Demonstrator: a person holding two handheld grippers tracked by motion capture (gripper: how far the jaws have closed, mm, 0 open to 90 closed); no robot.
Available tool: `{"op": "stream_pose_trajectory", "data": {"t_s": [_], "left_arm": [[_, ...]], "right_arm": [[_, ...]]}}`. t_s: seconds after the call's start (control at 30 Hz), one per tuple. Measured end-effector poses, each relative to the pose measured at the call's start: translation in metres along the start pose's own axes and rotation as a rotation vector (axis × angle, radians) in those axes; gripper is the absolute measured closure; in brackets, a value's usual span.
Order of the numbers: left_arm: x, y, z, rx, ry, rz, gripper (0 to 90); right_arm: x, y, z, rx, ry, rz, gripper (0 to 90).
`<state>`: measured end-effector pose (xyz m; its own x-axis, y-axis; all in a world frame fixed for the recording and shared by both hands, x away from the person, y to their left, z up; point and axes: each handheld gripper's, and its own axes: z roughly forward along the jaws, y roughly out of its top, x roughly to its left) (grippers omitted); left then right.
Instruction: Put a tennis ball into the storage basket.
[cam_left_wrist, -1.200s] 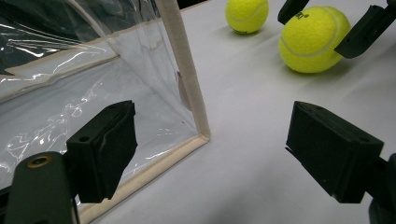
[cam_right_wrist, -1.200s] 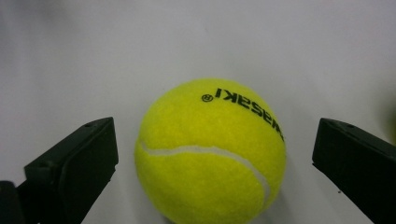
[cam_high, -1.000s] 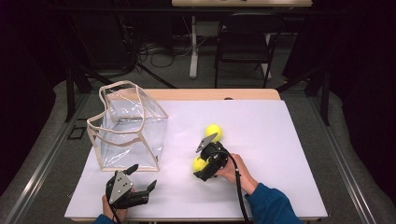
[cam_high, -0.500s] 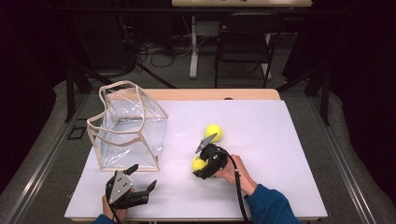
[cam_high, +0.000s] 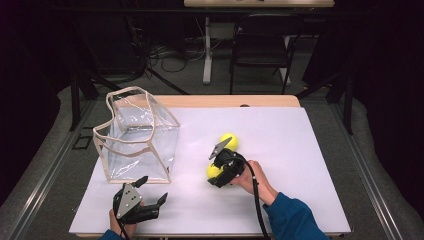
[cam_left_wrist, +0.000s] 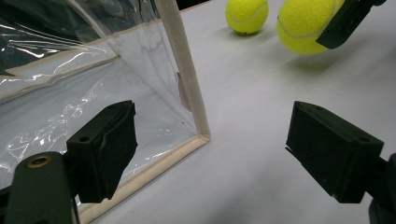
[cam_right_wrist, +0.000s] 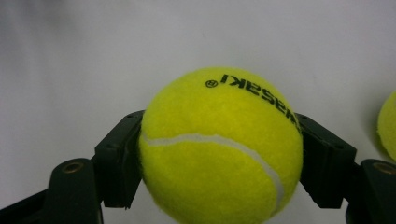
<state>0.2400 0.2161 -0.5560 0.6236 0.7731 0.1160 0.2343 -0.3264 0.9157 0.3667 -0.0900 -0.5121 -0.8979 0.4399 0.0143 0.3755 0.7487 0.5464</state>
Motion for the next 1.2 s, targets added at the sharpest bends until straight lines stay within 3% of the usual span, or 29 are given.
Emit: {"op": "stream_pose_trajectory", "data": {"t_s": [1.2], "left_arm": [[-0.001,0.000,-0.001,-0.006,0.003,-0.003,16.0]], "right_arm": [[0.004,0.039,-0.020,0.026,-0.035,-0.090,26.0]]}}
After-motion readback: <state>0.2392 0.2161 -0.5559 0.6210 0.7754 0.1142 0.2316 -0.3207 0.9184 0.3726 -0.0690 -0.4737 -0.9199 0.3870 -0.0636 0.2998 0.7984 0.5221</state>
